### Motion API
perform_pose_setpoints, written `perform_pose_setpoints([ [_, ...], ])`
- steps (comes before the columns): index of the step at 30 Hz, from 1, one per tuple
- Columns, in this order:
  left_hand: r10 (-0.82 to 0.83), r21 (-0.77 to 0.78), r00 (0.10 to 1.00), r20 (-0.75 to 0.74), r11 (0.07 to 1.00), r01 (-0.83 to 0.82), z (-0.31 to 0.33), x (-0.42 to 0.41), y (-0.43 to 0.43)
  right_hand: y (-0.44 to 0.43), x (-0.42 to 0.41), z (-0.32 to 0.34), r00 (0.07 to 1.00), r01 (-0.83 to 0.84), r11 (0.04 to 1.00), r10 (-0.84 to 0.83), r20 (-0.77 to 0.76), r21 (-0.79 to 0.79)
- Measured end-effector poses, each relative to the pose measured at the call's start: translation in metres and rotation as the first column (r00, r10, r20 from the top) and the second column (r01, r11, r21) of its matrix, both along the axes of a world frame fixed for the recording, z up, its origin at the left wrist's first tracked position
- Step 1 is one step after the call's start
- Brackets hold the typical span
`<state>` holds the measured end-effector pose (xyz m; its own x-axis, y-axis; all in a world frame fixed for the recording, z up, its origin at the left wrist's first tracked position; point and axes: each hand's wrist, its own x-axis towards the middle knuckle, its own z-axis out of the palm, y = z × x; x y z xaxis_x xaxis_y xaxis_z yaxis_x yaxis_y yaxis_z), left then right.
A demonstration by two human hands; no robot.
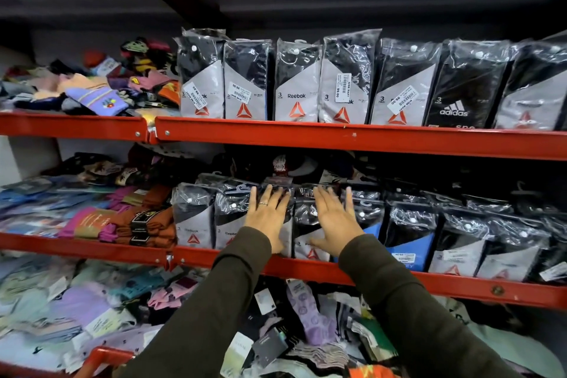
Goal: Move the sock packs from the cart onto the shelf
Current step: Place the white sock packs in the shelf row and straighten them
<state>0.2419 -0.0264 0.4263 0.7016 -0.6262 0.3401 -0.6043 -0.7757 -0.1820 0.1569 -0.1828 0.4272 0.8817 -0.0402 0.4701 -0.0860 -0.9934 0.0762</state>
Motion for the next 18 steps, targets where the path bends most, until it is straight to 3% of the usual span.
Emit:
perform_pose_setpoints([
  [2,0.015,-0.017,1.0,0.018,1.0,-0.014,0.005,-0.007,-0.005,-0.013,-0.016,0.013,0.999,0.001,1.0,-0.002,0.036,0.028],
  [5,-0.086,-0.056,0.995,0.055,0.994,0.089,0.012,-0.024,-0.029,-0.047,-0.041,0.023,0.995,0.061,0.998,-0.063,0.076,0.025],
  [10,-0.243,-0.003,0.968,0.064,0.97,0.243,0.015,-0.044,-0.088,-0.1,-0.067,0.02,0.984,0.178,0.982,-0.176,-0.036,0.061],
  [14,-0.26,0.073,0.965,0.047,0.964,0.256,0.006,-0.052,-0.121,-0.117,-0.073,0.007,0.971,0.214,0.977,-0.214,-0.102,-0.007],
  [18,-0.236,0.047,0.97,0.057,0.971,0.234,-0.001,-0.054,-0.132,-0.123,-0.073,-0.003,0.979,0.192,0.98,-0.195,-0.058,-0.057],
])
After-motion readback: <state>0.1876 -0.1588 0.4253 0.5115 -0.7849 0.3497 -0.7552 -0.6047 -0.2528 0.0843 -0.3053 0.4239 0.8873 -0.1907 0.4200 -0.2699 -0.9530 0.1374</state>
